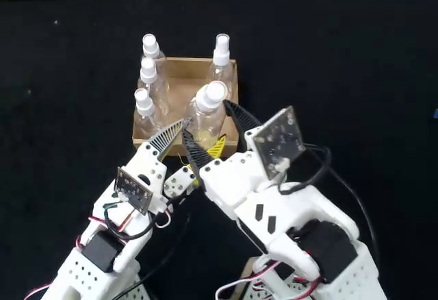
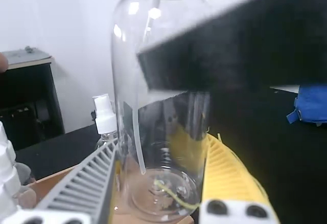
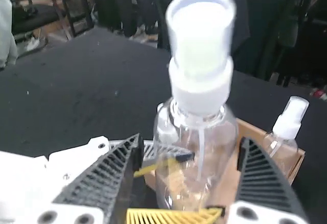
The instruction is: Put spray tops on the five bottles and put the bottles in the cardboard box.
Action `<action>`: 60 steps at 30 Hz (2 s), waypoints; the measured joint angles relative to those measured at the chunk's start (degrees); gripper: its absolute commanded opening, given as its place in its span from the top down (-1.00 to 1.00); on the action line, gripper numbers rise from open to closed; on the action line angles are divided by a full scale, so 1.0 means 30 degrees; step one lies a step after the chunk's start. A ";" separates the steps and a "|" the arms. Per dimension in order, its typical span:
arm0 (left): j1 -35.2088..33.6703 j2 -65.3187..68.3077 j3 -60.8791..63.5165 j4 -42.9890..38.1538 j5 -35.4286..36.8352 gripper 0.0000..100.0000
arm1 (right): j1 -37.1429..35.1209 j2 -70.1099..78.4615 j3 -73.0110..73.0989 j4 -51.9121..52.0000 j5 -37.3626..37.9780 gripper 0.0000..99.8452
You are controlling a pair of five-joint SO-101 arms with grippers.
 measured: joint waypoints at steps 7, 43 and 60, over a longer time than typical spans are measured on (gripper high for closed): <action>0.0410 0.0000 0.0000 0.0000 0.0000 0.82 | 0.0000 0.0147 -0.0029 0.0000 0.0000 0.44; 0.0850 -0.0264 -0.0733 0.2227 0.0117 0.72 | 0.2022 0.2198 -0.0791 -0.0059 0.0000 0.98; 0.0850 -0.0117 -0.2403 0.6095 0.0000 0.34 | 0.2022 0.2198 -0.0791 -0.0029 0.0029 0.98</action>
